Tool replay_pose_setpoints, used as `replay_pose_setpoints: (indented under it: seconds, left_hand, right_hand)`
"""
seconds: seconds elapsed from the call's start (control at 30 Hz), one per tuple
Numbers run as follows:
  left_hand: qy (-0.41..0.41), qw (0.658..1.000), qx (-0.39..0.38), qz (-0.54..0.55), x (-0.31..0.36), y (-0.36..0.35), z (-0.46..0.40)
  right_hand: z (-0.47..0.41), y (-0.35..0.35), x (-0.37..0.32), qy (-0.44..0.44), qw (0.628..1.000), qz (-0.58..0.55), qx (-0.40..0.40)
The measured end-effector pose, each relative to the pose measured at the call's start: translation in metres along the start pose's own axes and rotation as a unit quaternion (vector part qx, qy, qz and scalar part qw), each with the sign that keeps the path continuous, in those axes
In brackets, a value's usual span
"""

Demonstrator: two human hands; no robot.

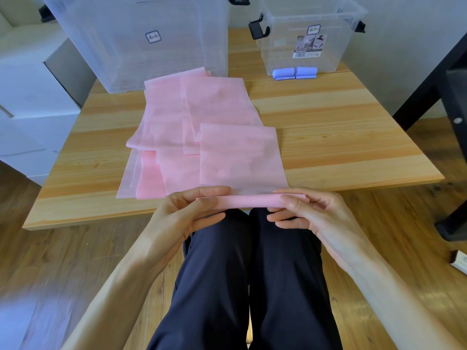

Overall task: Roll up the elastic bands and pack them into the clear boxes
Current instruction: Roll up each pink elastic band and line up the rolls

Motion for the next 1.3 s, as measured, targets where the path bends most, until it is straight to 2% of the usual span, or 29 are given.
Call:
replay_pose_setpoints:
  seconds: [0.3,0.5,0.63,0.8,0.97,1.13,1.3]
  left_hand:
    - [-0.029,0.998,0.023,-0.049,0.005,0.003,0.002]
    - [-0.032,0.998,0.008,-0.061,0.005,0.003,0.002]
    - [-0.049,0.997,0.035,-0.055,0.008,0.008,-0.002]
    - [-0.017,0.999,-0.007,-0.041,0.003,0.001,-0.004]
    - [-0.029,0.998,0.006,-0.061,0.005,0.001,-0.005]
    - [-0.013,0.997,-0.035,-0.070,0.001,-0.007,-0.005]
    - [-0.022,0.995,-0.028,-0.094,0.001,-0.007,-0.006]
  right_hand:
    - [-0.001,-0.001,-0.008,0.005,1.000,0.014,0.004]
    - [-0.003,-0.001,-0.003,-0.008,1.000,0.021,0.009]
    - [-0.004,-0.003,-0.003,0.000,1.000,0.010,0.001]
    - [-0.005,-0.001,0.000,-0.011,1.000,0.007,0.011]
    - [-0.005,-0.002,-0.001,0.004,1.000,0.004,0.001]
    - [-0.007,-0.002,0.001,-0.008,1.000,0.000,0.004]
    - [-0.006,-0.007,0.000,0.001,1.000,0.007,-0.009]
Point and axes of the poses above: each hand's wrist, its own z-axis away from the middle knuckle, its own y-axis out of the back of the hand, x = y × z, the point moved 10 cm from there along -z, towards the middle knuckle, and after that the axes turned 13 degrees about z, right-handed, at the moved point
